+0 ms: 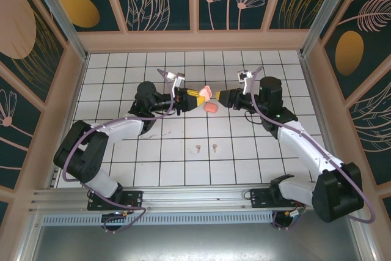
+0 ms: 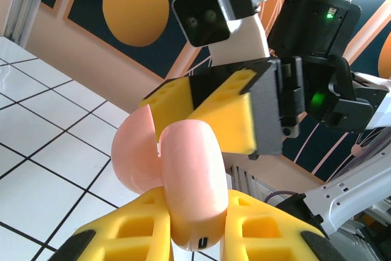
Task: Insert the wireless bluetooth earbuds into the charging case
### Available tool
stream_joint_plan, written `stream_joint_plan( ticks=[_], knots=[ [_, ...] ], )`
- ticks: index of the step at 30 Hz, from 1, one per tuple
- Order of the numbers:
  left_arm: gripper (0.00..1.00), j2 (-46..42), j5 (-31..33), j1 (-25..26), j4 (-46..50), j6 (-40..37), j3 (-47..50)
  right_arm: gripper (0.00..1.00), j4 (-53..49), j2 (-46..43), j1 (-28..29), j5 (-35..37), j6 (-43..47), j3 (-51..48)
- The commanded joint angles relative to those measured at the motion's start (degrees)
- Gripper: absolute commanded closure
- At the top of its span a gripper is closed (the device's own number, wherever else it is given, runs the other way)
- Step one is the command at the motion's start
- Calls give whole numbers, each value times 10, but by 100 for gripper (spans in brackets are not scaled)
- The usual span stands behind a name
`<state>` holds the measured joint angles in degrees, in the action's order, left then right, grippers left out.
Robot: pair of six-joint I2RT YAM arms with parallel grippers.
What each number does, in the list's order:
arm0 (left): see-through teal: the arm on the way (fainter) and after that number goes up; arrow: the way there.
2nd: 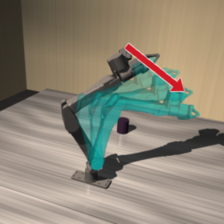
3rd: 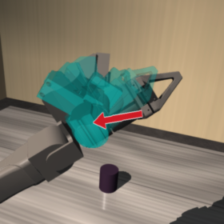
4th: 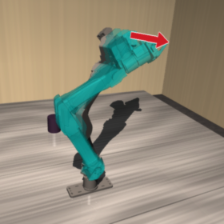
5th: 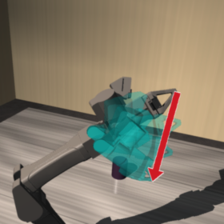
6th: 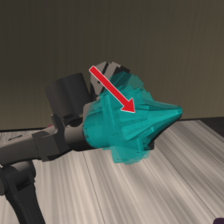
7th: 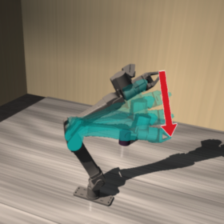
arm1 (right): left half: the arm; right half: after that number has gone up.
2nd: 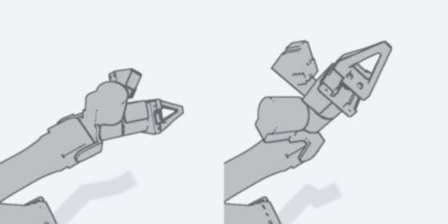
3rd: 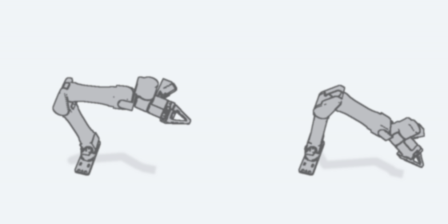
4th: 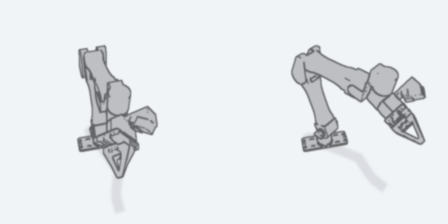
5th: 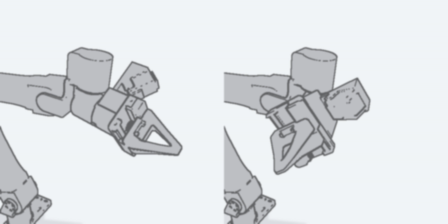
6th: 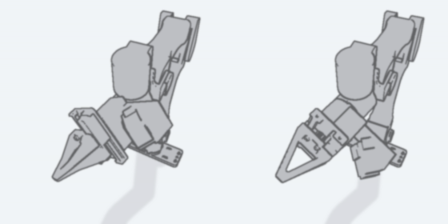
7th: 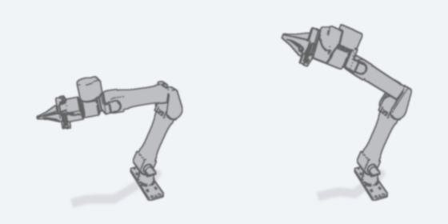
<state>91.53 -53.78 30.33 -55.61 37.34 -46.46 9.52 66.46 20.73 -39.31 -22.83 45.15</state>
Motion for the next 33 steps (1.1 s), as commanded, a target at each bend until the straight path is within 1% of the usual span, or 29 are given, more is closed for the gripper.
stream_joint_plan(
  ticks=[1,10,17,24,27,30,33],
  knots=[
    [100,-8,-16,0,-23,4,-6,55,27,1,4,-41,3,7],
    [100,-13,-16,0,-17,0,-6,59,25,31,34,-34,9,32],
    [100,-14,-19,0,-19,2,-6,64,27,46,36,-17,9,40],
    [100,-16,-26,1,-27,7,-3,68,26,64,36,-15,8,52],
    [100,-14,-28,1,-29,8,-3,75,27,69,36,-16,7,56],
    [100,-13,-30,2,-30,8,-2,86,27,72,36,-19,7,60],
    [100,-10,-29,3,-28,9,-3,100,22,70,36,-21,9,66]
  ],
)
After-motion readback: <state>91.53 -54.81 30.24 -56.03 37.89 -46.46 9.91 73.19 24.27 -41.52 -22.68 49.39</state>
